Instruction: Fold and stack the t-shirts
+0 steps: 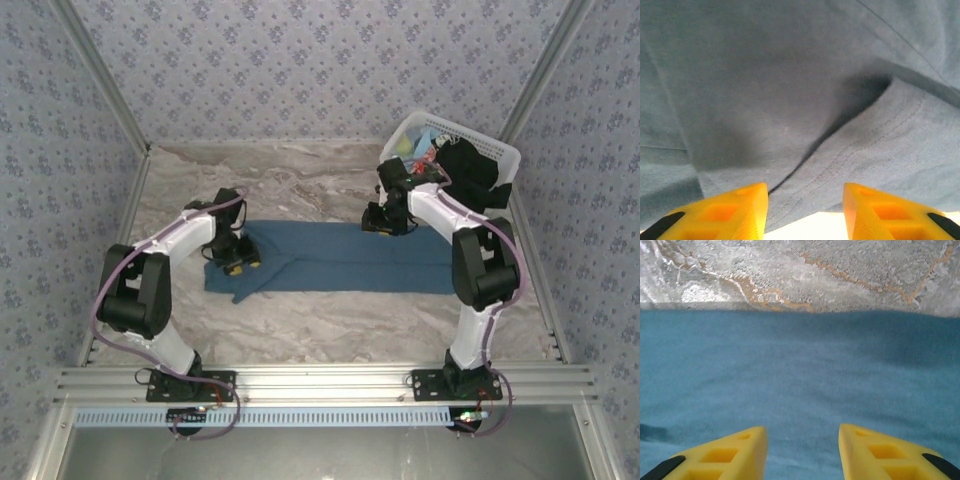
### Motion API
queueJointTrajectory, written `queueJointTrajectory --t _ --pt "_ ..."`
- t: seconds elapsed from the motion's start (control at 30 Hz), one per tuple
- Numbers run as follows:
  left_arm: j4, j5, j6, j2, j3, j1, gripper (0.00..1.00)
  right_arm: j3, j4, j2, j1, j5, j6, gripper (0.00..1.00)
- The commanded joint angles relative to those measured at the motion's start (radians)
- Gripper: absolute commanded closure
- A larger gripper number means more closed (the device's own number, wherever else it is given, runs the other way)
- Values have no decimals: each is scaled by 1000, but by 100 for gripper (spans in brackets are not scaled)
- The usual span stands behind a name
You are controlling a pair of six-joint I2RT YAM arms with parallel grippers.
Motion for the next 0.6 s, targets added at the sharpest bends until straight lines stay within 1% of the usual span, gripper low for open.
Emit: queueJointTrajectory --t 0.0,0.07,0.13,0.23,0.3,0.33,0.43,0.57 --pt "-8 -21 92 31 31 -50 55 -33 0 -16 3 -15 -9 56" --pt "-65 -83 104 63 52 -70 55 -37 1 -22 6 -14 -5 56" --pt "-114 -149 85 55 47 -83 55 -39 3 -28 9 -12 -2 56" --pt "-132 -219 55 -35 -5 -91 52 -42 2 -34 12 -13 0 56" --pt "-149 -241 15 -81 -33 -86 51 -51 7 -41 11 -15 5 56" --pt "-147 -226 -14 -102 -57 -77 51 -56 10 -42 13 -16 7 56" --pt "-101 -129 -80 -143 -125 -60 51 -64 12 -46 17 -18 11 56" --pt "-77 -95 -130 -140 -177 -55 51 -65 14 -44 19 -22 11 56"
